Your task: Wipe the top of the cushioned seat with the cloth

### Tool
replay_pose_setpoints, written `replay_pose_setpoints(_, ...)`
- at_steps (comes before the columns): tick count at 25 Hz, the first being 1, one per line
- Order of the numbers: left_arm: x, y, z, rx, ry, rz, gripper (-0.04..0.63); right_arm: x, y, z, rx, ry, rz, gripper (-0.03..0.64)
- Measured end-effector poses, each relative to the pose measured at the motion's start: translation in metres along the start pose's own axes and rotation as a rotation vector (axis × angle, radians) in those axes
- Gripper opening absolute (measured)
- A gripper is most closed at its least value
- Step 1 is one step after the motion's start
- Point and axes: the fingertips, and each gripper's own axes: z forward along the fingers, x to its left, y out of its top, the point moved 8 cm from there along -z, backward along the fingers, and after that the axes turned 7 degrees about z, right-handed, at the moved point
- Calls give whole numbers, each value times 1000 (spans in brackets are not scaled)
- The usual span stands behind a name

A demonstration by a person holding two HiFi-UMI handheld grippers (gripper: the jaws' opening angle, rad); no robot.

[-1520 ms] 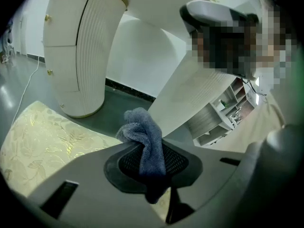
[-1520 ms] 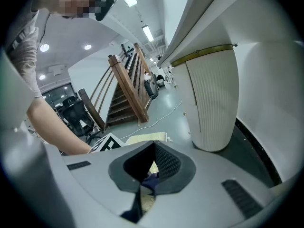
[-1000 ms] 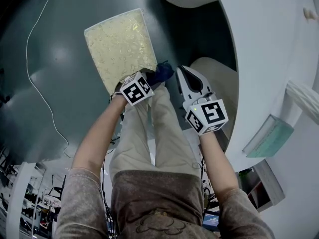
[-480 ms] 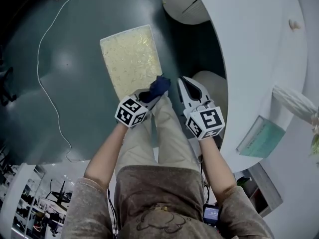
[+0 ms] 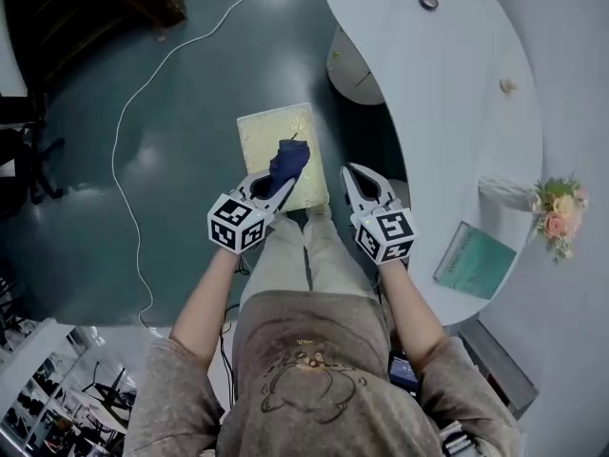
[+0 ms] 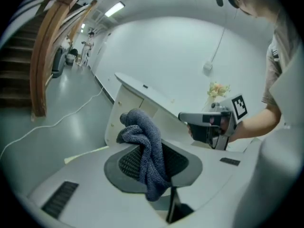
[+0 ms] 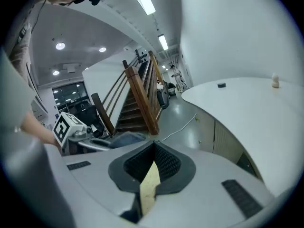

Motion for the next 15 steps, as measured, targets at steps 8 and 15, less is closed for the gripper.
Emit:
replay_pose_setpoints(8,-15,113,-91,-185,82,112,86,48,72,-28,-70,96,-25,5)
replay_pose_setpoints(15,-45,162,-163,-324,126,125,86,89,137,-63,-179,144,-89,6)
